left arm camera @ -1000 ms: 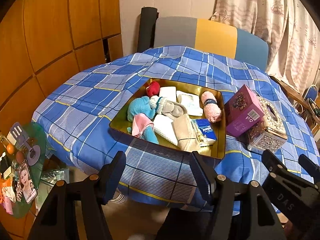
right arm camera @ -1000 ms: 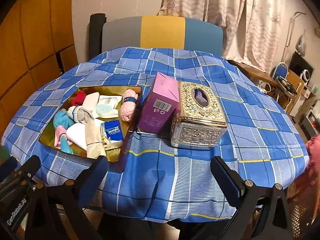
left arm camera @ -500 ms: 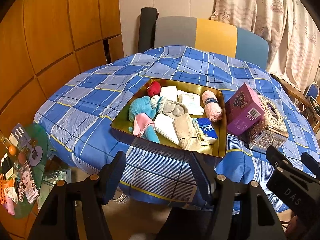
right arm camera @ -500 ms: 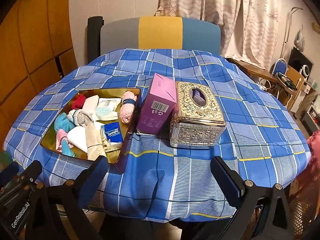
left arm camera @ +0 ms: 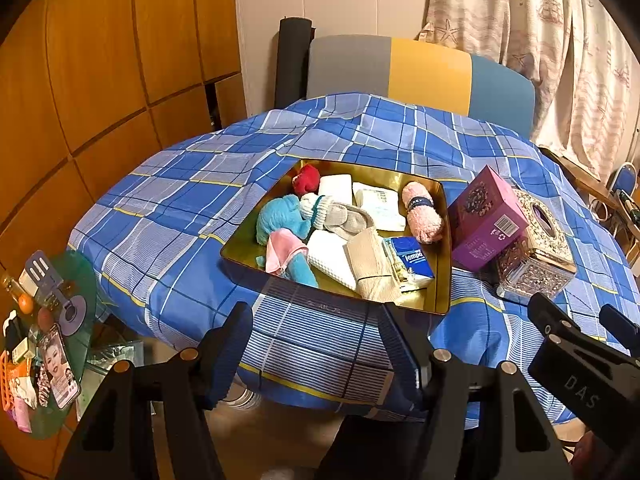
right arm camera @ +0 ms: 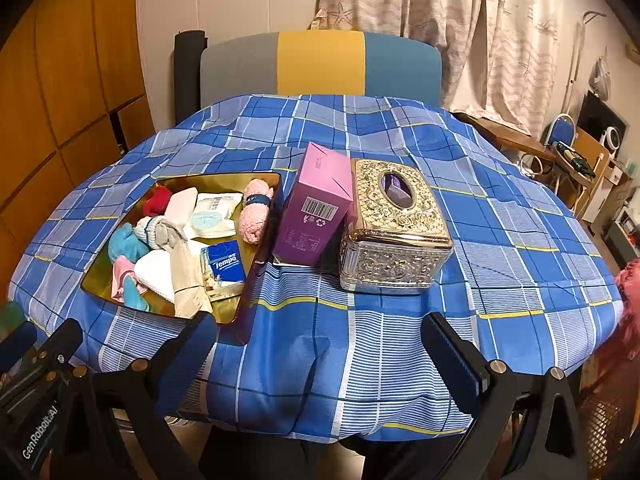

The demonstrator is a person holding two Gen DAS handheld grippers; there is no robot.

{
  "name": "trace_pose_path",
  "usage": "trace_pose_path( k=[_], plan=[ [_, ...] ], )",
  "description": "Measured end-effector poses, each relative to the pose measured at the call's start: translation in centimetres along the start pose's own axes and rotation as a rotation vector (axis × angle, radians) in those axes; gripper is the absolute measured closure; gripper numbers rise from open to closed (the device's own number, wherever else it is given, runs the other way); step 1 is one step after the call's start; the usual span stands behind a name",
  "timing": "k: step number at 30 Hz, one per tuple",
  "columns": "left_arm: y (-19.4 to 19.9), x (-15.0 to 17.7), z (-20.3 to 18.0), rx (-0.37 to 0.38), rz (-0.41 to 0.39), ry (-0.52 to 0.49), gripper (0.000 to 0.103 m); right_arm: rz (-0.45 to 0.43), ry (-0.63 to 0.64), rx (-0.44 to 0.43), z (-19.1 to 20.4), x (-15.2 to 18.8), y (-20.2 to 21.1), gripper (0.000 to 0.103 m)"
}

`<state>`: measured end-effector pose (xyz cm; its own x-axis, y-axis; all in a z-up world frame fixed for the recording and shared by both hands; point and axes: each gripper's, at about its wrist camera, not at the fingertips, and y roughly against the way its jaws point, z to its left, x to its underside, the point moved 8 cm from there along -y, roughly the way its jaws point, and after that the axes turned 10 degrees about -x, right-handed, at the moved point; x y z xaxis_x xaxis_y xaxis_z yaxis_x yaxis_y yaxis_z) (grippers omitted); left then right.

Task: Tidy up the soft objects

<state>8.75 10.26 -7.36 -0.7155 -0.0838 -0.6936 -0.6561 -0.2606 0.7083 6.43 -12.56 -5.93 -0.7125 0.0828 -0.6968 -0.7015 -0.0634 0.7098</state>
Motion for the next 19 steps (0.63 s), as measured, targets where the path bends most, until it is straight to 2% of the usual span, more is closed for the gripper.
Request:
trace_pose_path(
  k=[12, 15, 19],
  plan=[
    [0.15, -0.01, -0.29, 0.0, -0.012, -0.01, 0.037, -0.003, 0.0, 0.0, -0.06, -0.05, 0.06, 0.0],
    [0.07, 0.01, -0.14, -0.007, -0.012, -0.006, 0.042, 0.003, 0.001, -0.002, -0.05, 0.02, -0.13, 0.0],
    [-0.12, 0.11, -0.13, -0.015, -0.012, -0.005, 0.042, 0.007, 0.001, -0.004, -0.04, 0.1, -0.24, 0.0]
  ],
)
